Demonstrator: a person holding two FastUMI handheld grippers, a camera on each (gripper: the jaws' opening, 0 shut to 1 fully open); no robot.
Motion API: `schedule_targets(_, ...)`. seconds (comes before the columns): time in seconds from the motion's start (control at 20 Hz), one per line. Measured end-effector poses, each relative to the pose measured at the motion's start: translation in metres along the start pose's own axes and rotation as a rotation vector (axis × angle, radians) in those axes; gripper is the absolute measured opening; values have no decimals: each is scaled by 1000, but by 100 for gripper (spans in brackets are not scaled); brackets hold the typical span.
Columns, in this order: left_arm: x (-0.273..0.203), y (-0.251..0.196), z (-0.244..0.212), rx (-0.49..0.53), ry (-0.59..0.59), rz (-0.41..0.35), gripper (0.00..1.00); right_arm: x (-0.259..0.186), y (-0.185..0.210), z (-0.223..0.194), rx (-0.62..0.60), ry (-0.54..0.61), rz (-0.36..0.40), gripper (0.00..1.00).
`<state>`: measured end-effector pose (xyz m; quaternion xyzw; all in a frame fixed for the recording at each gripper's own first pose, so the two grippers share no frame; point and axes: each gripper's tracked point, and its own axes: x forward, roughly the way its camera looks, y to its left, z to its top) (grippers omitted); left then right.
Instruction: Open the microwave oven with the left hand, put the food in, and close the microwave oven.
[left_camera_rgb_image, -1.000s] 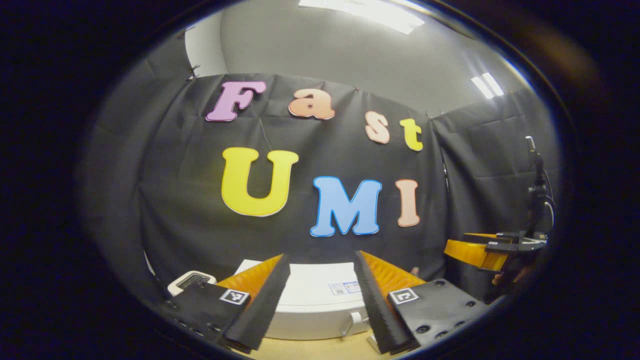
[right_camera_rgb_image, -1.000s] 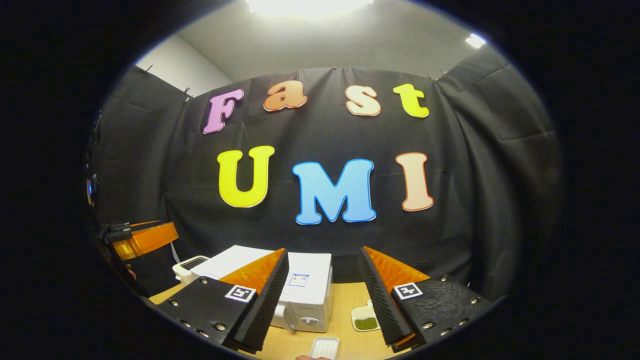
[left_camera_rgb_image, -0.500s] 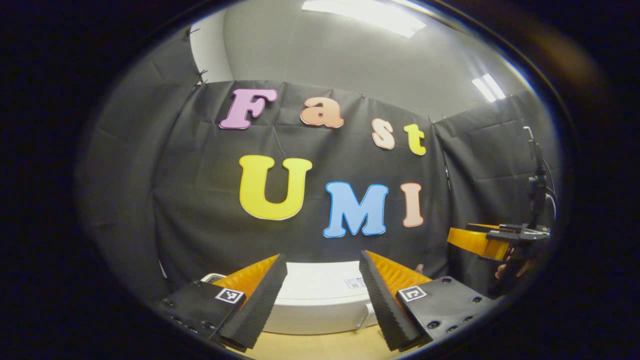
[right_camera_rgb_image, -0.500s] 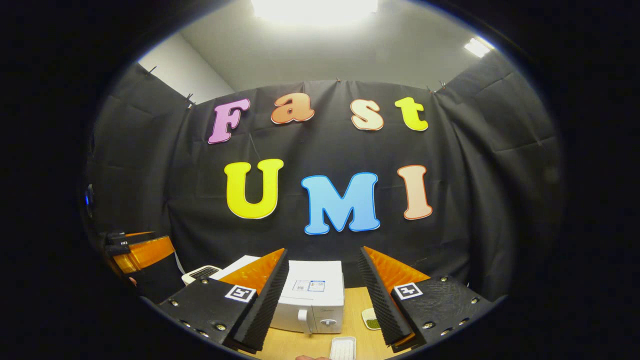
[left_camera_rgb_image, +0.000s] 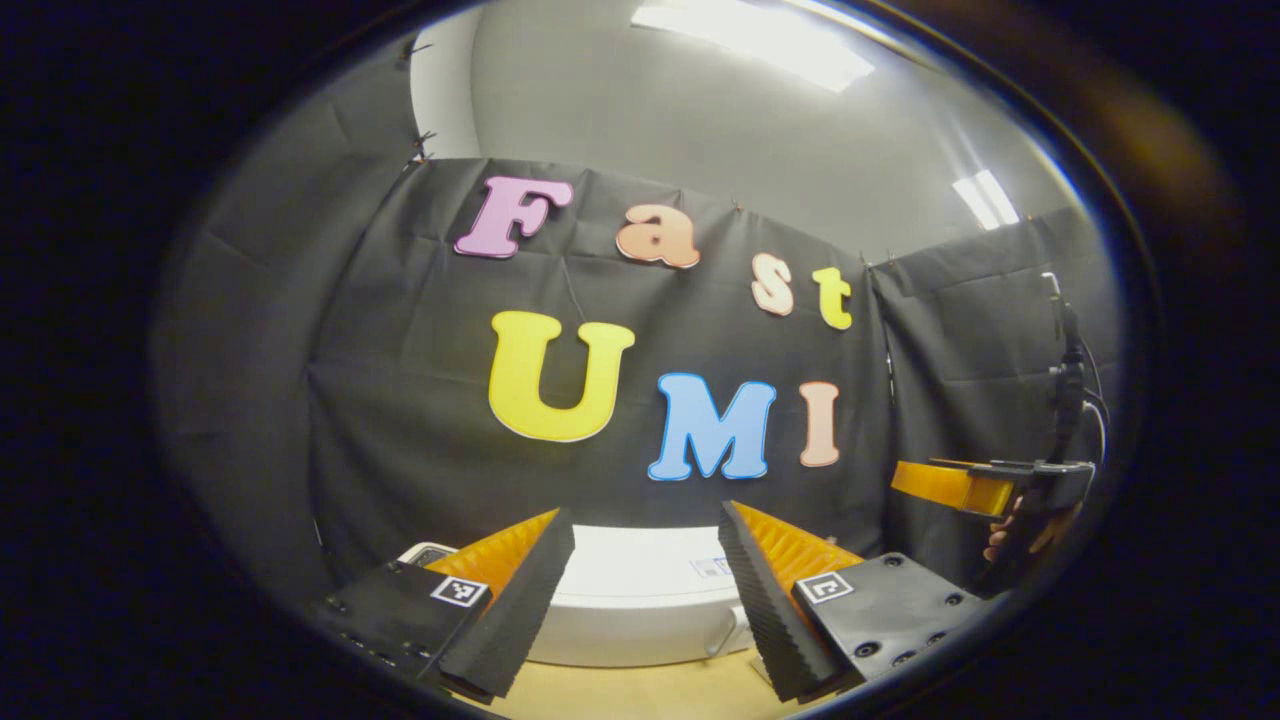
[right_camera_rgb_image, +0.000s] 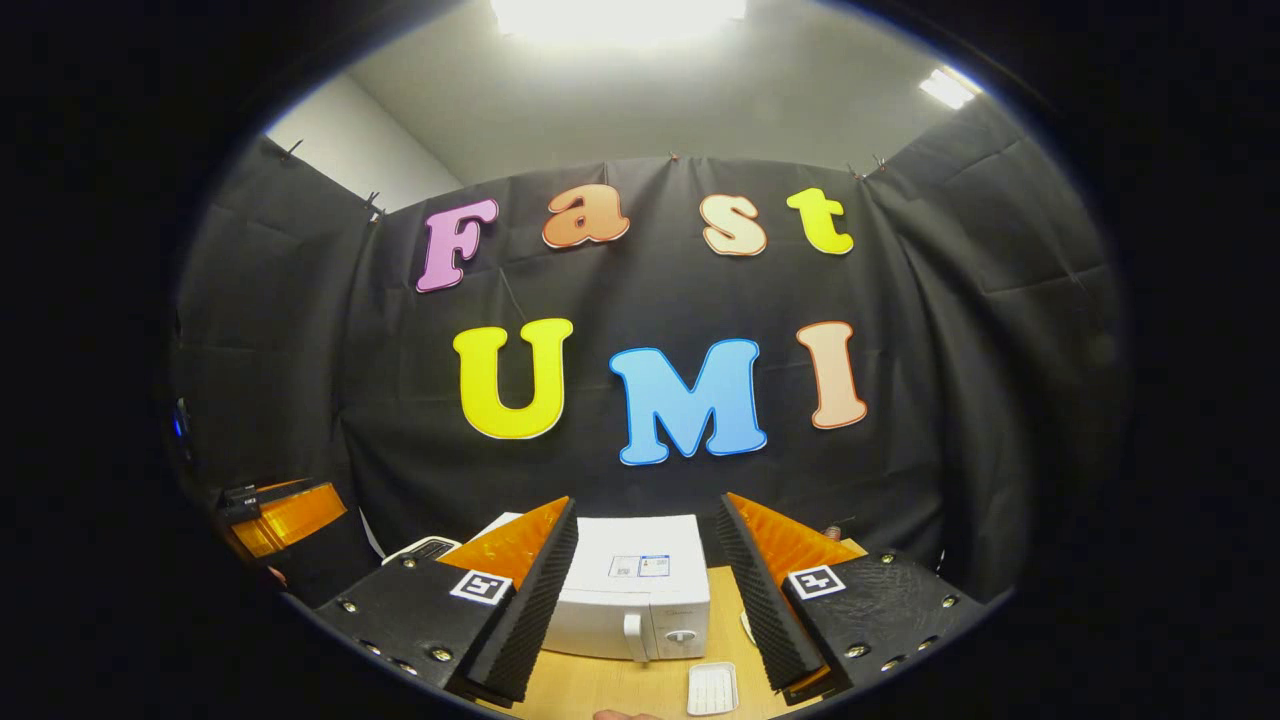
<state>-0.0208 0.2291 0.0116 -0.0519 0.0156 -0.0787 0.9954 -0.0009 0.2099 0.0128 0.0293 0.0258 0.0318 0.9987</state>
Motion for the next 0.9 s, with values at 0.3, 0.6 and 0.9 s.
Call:
schedule_targets(0.3, -4, -3, -1, 9, 1, 11, 95, -2, -9, 1, -16, -11, -3, 97)
schedule_targets(0.6, 14, -48, -22, -3, 28, 27, 96, -1, -54, 4, 4, -14, 16, 97)
schedule_targets(0.9, 43, -144, -40, 2, 33, 34, 95, -7, -153, 0, 5, -1, 6, 98)
